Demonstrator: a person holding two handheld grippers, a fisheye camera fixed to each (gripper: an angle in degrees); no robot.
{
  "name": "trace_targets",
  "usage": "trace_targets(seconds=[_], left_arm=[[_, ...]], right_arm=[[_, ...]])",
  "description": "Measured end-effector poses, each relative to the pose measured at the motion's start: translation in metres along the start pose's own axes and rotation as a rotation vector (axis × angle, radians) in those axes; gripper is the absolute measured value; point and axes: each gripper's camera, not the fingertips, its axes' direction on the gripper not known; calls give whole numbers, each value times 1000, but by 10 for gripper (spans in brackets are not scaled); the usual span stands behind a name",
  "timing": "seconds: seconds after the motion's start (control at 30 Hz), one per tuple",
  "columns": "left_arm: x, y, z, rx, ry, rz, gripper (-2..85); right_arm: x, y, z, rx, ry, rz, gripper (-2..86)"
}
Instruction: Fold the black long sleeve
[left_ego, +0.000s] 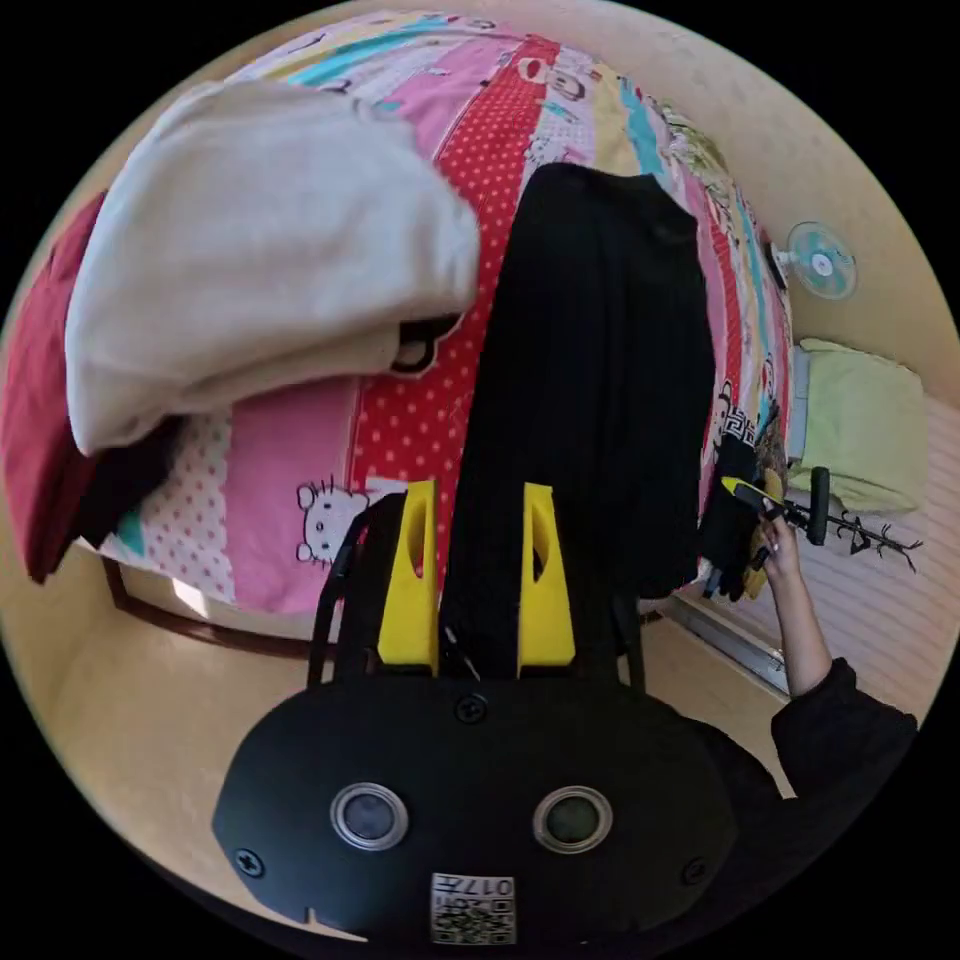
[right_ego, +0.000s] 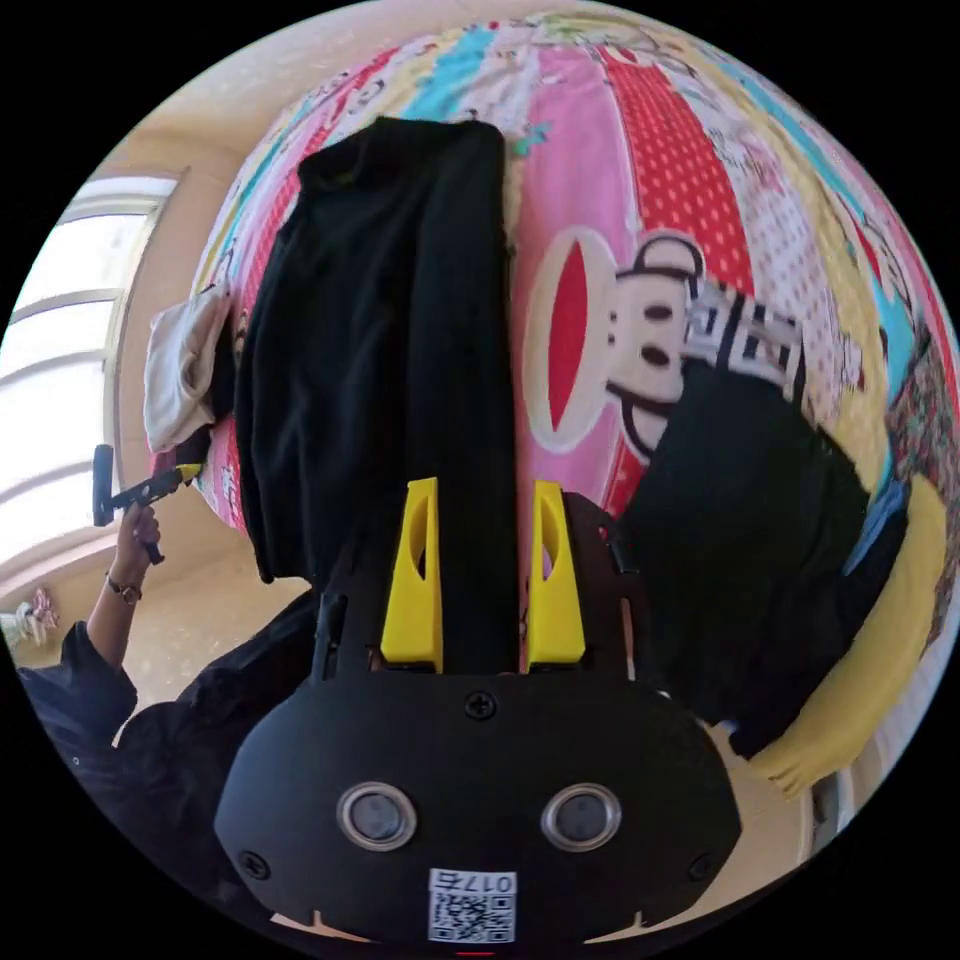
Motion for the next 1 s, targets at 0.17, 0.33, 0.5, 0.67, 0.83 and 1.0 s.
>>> trace_targets(seconds=[0.17,0.33,0.5,0.67,0.83,1.0], left_arm=[[1,-7,68,-230,33,2,104],[4,-29,-33,-24,-78,36,22],[-51,-26,-255,439,-161,-64,26],[-128,18,-302,771,-56,-460,74],[-117,-12,-179,442,150,-369,114],[-54,-83,-23,-62,208,-125,142]], right_arm=[[25,46,25,-187,-53,23,86],[46,25,-93,-165,-16,-113,43],[119,-1,-311,133,195,-58,40],[199,23,-403,362,320,313,61],[198,34,-314,230,177,286,111],[177,25,-189,-27,-58,175,121]])
